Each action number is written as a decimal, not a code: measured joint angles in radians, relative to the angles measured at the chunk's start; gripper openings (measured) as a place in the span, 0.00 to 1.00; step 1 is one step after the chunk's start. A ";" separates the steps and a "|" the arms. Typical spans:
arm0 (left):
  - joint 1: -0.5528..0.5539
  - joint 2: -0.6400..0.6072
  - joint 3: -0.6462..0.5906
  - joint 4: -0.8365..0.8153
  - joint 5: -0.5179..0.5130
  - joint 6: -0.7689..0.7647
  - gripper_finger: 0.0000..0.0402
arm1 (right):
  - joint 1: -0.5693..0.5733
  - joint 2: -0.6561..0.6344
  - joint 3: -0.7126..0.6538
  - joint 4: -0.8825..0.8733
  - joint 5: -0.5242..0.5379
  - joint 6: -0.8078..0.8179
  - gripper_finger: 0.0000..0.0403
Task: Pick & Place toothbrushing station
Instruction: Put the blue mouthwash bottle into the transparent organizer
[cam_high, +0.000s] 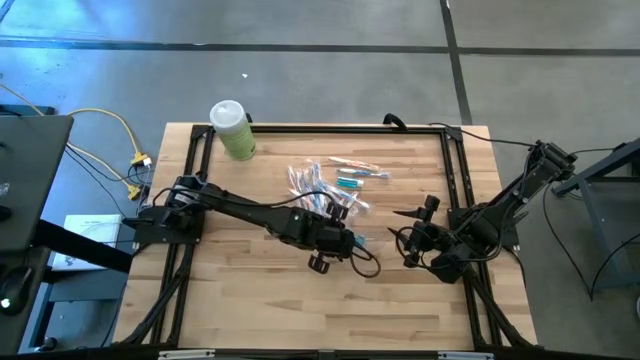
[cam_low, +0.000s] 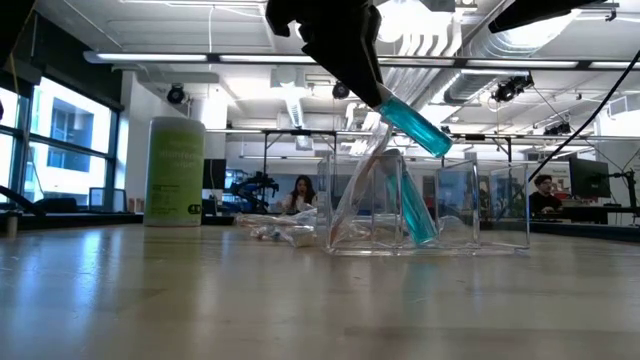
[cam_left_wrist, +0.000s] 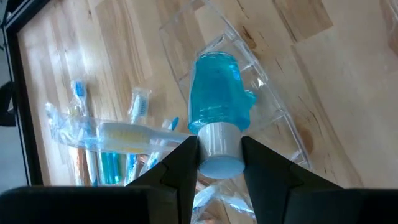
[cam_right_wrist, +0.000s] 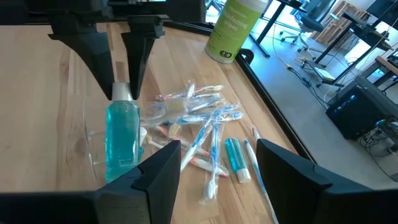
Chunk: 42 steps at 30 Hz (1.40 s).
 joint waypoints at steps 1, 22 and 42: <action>0.000 0.003 0.000 -0.003 -0.001 0.008 0.28 | 0.000 0.000 0.000 0.000 0.000 0.000 0.50; -0.005 0.023 0.000 0.005 -0.025 -0.022 0.28 | 0.000 0.000 0.000 -0.023 0.004 0.026 0.50; -0.010 0.023 0.000 0.045 -0.023 -0.017 0.28 | 0.000 0.000 0.000 -0.022 -0.003 0.026 0.50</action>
